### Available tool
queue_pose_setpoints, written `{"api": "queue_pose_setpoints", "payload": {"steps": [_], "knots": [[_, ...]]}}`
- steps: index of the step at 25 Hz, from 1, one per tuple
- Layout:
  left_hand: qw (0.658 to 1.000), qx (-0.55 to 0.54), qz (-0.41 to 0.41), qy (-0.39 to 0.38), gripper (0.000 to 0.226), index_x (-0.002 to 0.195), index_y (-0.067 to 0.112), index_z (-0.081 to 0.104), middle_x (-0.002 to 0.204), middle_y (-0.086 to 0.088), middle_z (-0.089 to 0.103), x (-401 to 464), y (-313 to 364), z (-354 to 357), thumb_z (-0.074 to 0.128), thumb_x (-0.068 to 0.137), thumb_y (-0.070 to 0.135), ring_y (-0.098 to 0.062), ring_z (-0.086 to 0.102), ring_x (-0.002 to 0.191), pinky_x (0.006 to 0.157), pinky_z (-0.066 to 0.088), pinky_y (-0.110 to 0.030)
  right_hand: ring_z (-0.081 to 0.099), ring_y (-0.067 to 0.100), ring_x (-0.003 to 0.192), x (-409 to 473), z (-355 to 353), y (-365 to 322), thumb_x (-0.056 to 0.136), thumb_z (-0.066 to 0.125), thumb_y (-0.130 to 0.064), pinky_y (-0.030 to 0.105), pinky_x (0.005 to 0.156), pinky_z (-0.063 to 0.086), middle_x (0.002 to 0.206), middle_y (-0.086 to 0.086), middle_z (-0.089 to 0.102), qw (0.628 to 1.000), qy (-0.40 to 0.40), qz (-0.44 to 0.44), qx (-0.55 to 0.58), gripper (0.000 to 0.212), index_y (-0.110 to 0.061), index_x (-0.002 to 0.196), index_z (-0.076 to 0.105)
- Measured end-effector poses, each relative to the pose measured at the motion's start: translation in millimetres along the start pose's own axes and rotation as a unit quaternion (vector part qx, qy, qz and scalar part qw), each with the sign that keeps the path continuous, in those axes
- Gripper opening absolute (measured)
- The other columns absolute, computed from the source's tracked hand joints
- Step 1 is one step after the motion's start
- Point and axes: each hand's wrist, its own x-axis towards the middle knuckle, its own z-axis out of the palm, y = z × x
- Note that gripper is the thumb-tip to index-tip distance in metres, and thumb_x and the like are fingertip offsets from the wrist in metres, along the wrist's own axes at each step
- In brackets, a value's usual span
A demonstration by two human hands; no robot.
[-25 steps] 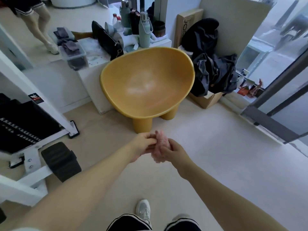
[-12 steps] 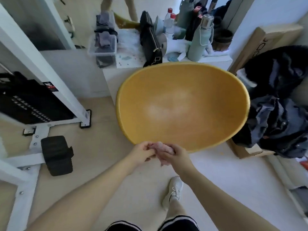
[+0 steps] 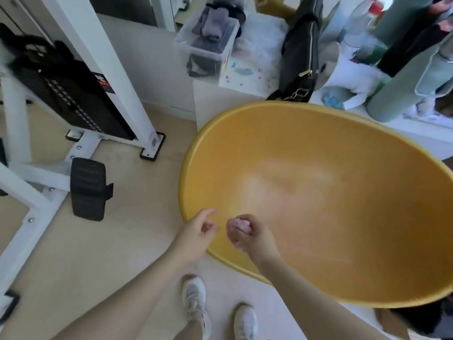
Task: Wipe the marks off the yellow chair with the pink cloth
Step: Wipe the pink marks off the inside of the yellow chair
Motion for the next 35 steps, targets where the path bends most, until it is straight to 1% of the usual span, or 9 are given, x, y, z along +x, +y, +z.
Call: {"api": "queue_pose_setpoints", "payload": {"steps": [2,5,8,11,14,17,22,31,35], "knots": [[0.98,0.165,0.078,0.084,0.044,0.135,0.011,0.045,0.121,-0.007,0.056,33,-26,-7,0.053,0.092,0.012,-0.02,0.053,0.107,0.095,0.042,-0.023,0.054,0.017,0.063,50,20,24,0.075,0.056,-0.024,0.037,0.064,0.051,0.053,-0.003,0.06,0.998,0.013,-0.046,-0.048,0.006,-0.022,0.074,0.062],[0.93,0.287,0.046,0.223,0.077,0.15,0.018,0.01,0.157,-0.007,0.011,82,-64,-6,0.055,0.089,0.035,-0.03,0.023,0.137,0.109,0.027,-0.041,0.056,0.023,0.084,119,62,50,0.07,0.049,-0.023,0.04,0.077,0.051,0.075,-0.006,0.06,0.989,0.04,-0.13,-0.058,0.027,-0.025,0.092,0.065],[0.944,0.176,0.045,0.275,0.082,0.15,0.025,0.002,0.154,-0.005,0.023,116,-103,5,0.055,0.089,0.04,-0.029,0.035,0.133,0.102,0.034,-0.036,0.048,0.005,0.097,171,87,44,0.079,0.051,0.001,0.008,0.082,0.04,0.106,0.01,0.055,0.953,0.101,-0.277,-0.07,0.042,-0.011,0.119,0.058],[0.94,0.024,0.139,0.31,0.064,0.14,0.048,0.007,0.144,0.017,0.036,139,-135,19,0.049,0.093,0.035,-0.013,0.045,0.126,0.095,0.039,-0.023,0.058,0.024,0.096,230,98,35,0.075,0.05,0.002,0.027,0.08,0.046,0.112,0.012,0.059,0.885,0.189,-0.419,-0.074,0.047,-0.007,0.122,0.053],[0.913,-0.034,0.214,0.345,0.055,0.126,0.062,0.012,0.126,0.039,0.041,153,-151,26,0.044,0.088,0.04,0.001,0.05,0.112,0.097,0.043,-0.018,0.06,0.036,0.083,270,123,46,0.071,0.053,0.003,0.024,0.062,0.033,0.095,0.019,0.063,0.817,0.271,-0.5,-0.098,0.036,0.0,0.106,0.063],[0.899,-0.062,0.251,0.354,0.048,0.133,0.049,0.019,0.138,0.025,0.035,157,-155,26,0.042,0.097,0.026,0.004,0.036,0.129,0.107,0.032,-0.015,0.059,0.033,0.079,257,141,80,0.071,0.048,-0.002,0.021,0.062,0.035,0.094,0.02,0.062,0.797,0.248,-0.544,-0.087,0.039,0.001,0.107,0.064],[0.904,-0.059,0.242,0.347,0.041,0.132,0.049,0.021,0.142,0.02,0.034,154,-155,27,0.033,0.097,0.031,0.002,0.034,0.131,0.107,0.031,-0.018,0.051,0.026,0.103,196,142,169,0.092,0.047,-0.03,0.033,0.09,0.044,0.113,0.022,0.056,0.814,0.082,-0.56,-0.129,0.044,0.002,0.121,0.055],[0.904,-0.033,0.241,0.353,0.041,0.124,0.059,0.016,0.145,0.019,0.033,157,-160,29,0.033,0.092,0.041,0.004,0.035,0.129,0.103,0.034,-0.009,0.058,0.017,0.078,275,131,50,0.083,0.051,0.006,0.036,0.076,0.05,0.085,-0.007,0.052,0.862,0.266,-0.418,0.104,0.017,-0.003,0.088,0.064],[0.897,-0.032,0.249,0.364,0.042,0.127,0.056,0.018,0.138,0.024,0.035,158,-159,28,0.035,0.093,0.037,0.005,0.038,0.127,0.103,0.035,-0.012,0.057,0.011,0.077,255,139,68,0.084,0.058,-0.001,0.015,0.074,0.044,0.082,-0.007,0.054,0.856,0.245,-0.451,0.067,0.012,-0.003,0.09,0.069]]}}
